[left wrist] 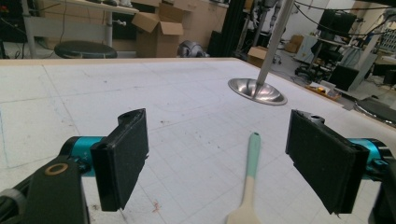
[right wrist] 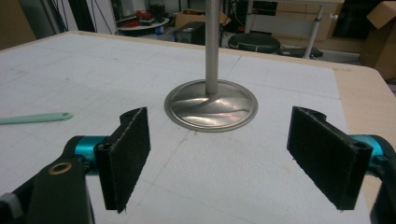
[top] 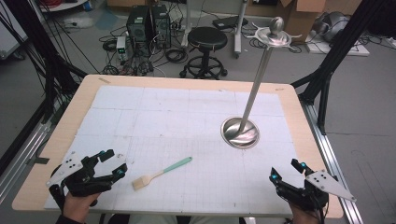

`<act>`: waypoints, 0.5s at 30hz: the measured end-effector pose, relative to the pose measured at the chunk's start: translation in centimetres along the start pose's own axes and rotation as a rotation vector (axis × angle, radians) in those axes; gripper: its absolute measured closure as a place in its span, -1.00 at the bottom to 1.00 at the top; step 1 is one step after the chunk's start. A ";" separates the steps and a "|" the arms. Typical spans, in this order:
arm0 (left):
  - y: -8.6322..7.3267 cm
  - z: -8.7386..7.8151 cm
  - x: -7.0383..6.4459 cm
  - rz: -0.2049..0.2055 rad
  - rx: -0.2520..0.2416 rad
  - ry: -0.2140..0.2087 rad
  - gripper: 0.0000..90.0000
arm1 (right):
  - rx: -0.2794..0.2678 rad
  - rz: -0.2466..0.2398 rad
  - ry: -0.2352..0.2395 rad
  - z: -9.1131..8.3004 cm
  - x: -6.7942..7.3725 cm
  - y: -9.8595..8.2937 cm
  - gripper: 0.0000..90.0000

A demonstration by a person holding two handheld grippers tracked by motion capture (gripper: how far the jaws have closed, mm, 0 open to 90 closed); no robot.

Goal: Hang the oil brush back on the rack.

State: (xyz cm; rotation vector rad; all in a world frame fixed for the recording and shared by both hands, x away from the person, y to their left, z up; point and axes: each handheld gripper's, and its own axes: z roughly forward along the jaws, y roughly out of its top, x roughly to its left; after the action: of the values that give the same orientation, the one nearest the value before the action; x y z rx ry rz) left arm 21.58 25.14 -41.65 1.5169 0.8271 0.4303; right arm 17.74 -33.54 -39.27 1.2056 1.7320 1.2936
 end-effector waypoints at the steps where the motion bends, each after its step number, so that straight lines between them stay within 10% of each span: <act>1: 0.0 0.1 0.0 0.001 0.004 -0.004 -0.52 | 0.001 0.001 0.000 0.0 0.0 0.0 -0.56; 15: 0.2 1.1 -1.2 0.024 0.047 -0.054 -0.56 | 0.012 -0.021 0.021 0.6 0.8 0.1 -0.56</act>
State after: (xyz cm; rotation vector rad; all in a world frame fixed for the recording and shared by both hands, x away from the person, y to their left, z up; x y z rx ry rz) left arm 21.64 23.54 -41.33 1.5762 0.7824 0.3884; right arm 18.05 -32.61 -39.32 1.1815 1.7648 1.2900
